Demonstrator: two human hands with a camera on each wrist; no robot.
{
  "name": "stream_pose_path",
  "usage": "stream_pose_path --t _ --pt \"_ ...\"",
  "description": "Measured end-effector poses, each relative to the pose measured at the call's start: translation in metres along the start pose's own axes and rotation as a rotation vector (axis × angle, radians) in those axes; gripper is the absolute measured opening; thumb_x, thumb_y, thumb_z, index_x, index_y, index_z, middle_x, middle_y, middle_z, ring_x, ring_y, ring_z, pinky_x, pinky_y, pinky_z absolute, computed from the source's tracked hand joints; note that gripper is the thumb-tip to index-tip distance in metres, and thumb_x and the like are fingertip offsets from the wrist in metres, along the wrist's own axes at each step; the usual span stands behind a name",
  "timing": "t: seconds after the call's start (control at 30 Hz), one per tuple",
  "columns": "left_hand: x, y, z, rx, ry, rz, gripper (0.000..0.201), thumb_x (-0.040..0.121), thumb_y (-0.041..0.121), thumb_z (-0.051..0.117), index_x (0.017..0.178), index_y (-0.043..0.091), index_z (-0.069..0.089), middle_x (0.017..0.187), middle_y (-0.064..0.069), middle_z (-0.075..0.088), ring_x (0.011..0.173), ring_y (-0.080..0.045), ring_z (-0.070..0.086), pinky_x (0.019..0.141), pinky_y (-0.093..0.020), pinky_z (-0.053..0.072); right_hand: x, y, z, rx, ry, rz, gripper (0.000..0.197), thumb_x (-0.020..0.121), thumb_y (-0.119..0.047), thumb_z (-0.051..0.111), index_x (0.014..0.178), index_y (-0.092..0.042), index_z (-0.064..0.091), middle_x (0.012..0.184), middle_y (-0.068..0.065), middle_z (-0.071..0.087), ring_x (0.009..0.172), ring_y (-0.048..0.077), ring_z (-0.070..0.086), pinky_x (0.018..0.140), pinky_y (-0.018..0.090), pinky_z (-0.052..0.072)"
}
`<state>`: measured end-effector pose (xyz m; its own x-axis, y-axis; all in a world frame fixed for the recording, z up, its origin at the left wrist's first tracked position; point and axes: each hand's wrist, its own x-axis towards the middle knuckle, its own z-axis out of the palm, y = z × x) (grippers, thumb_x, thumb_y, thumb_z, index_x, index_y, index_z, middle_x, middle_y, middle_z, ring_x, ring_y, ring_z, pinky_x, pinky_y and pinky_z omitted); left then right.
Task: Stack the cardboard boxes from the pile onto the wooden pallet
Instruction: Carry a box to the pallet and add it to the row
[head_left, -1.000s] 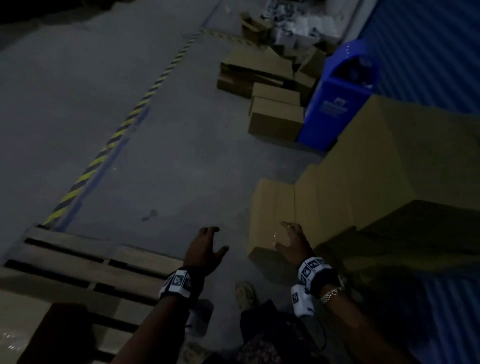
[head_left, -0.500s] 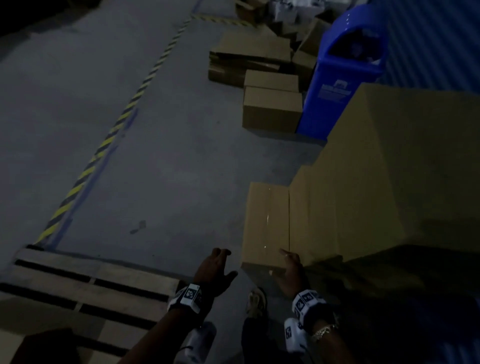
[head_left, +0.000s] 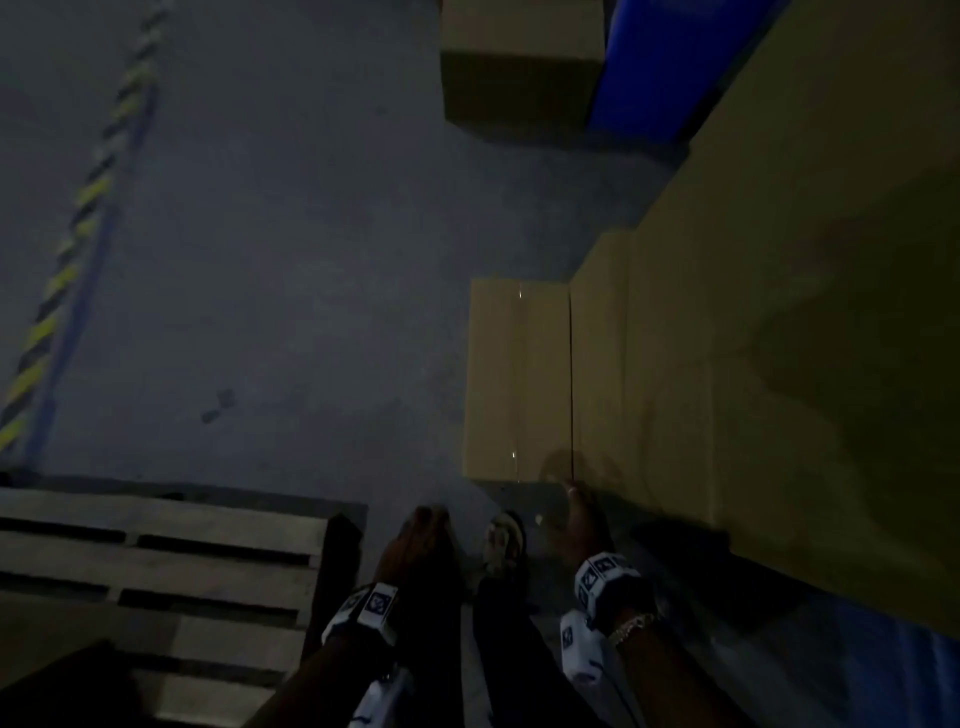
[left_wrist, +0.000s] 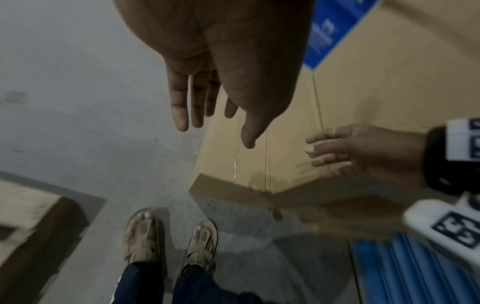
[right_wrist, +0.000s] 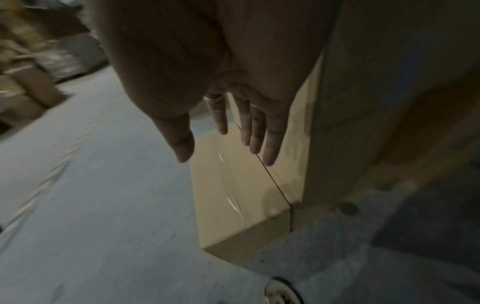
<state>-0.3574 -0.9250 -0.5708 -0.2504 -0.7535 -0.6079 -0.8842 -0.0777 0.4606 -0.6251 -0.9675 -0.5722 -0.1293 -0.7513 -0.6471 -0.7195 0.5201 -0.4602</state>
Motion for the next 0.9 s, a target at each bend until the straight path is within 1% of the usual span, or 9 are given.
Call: stream_pose_path --t 0.1,0.17,0.3,0.4,0.47,0.57,0.67,0.8,0.9 --pt "0.037 -0.001 0.015 0.009 -0.049 0.010 0.058 0.082 0.040 0.051 0.127 0.004 0.061 0.120 -0.024 0.067 0.101 -0.041 0.070 0.083 -0.046 0.058 0.034 0.012 0.024 0.018 -0.040 0.046 0.081 0.083 -0.046 0.066 0.152 -0.012 0.039 0.155 0.017 0.038 0.143 0.035 0.036 0.114 0.042 0.034" --pt "0.065 -0.013 0.031 0.045 -0.015 0.051 0.061 0.082 0.040 0.051 0.128 0.002 0.060 0.119 -0.029 0.065 0.101 -0.047 0.068 0.091 -0.050 0.052 0.057 0.025 0.042 0.031 -0.058 0.067 0.075 0.091 -0.035 0.071 0.154 -0.014 0.035 0.159 0.014 0.031 0.147 0.033 0.031 0.116 0.041 0.033" --pt "0.114 -0.033 0.046 -0.023 -0.085 0.002 0.075 0.079 0.049 0.049 0.140 0.005 0.042 0.133 -0.034 0.054 0.104 -0.053 0.062 0.081 -0.059 0.057 0.099 0.053 0.074 0.039 -0.030 0.125 0.075 0.093 -0.031 0.070 0.156 -0.016 0.032 0.164 0.012 0.021 0.150 0.031 0.024 0.119 0.043 0.030" --pt "0.156 -0.060 0.066 -0.004 -0.076 0.068 0.077 0.082 0.032 0.065 0.148 0.012 0.029 0.144 -0.035 0.043 0.111 -0.055 0.058 0.080 -0.058 0.055 0.136 0.076 0.100 0.011 0.001 0.124 0.074 0.094 -0.034 0.069 0.156 -0.021 0.032 0.166 0.009 0.017 0.151 0.030 0.021 0.119 0.041 0.028" --pt "0.183 -0.076 0.080 0.009 -0.034 0.072 0.085 0.083 0.022 0.073 0.155 0.008 0.028 0.151 -0.033 0.035 0.118 -0.055 0.052 0.083 -0.057 0.053 0.158 0.088 0.111 -0.032 0.052 0.103 0.073 0.094 -0.035 0.068 0.156 -0.021 0.033 0.167 0.008 0.016 0.152 0.030 0.019 0.119 0.041 0.026" --pt "0.221 -0.092 0.096 -0.025 -0.017 0.049 0.087 0.089 0.035 0.071 0.157 0.003 0.025 0.154 -0.028 0.031 0.118 -0.050 0.053 0.086 -0.053 0.052 0.190 0.105 0.125 -0.016 0.137 0.113 0.073 0.094 -0.034 0.068 0.157 -0.023 0.032 0.167 0.009 0.013 0.152 0.032 0.016 0.118 0.050 0.030" --pt "0.254 -0.098 0.110 -0.097 0.006 0.091 0.092 0.091 0.056 0.057 0.156 0.002 0.023 0.150 -0.026 0.037 0.115 -0.046 0.057 0.084 -0.047 0.053 0.208 0.118 0.143 0.005 0.177 0.155 0.075 0.093 -0.037 0.067 0.157 -0.027 0.029 0.168 0.008 0.009 0.152 0.033 0.015 0.117 0.055 0.031" --pt "0.282 -0.092 0.123 -0.209 0.066 0.131 0.098 0.085 0.057 0.055 0.153 -0.006 0.024 0.140 -0.029 0.046 0.105 -0.047 0.062 0.075 -0.044 0.055 0.207 0.133 0.172 -0.042 0.281 0.061 0.086 0.083 -0.059 0.061 0.156 -0.021 0.035 0.166 0.017 0.013 0.148 0.035 0.016 0.112 0.059 0.030" --pt "0.286 -0.095 0.131 -0.323 0.045 0.091 0.119 0.074 0.070 0.060 0.160 0.007 0.005 0.151 -0.020 0.037 0.118 -0.042 0.059 0.080 -0.048 0.058 0.214 0.138 0.174 -0.036 0.394 0.061 0.087 0.075 -0.051 0.074 0.149 -0.019 0.043 0.160 0.012 0.025 0.143 0.036 0.026 0.108 0.061 0.036"
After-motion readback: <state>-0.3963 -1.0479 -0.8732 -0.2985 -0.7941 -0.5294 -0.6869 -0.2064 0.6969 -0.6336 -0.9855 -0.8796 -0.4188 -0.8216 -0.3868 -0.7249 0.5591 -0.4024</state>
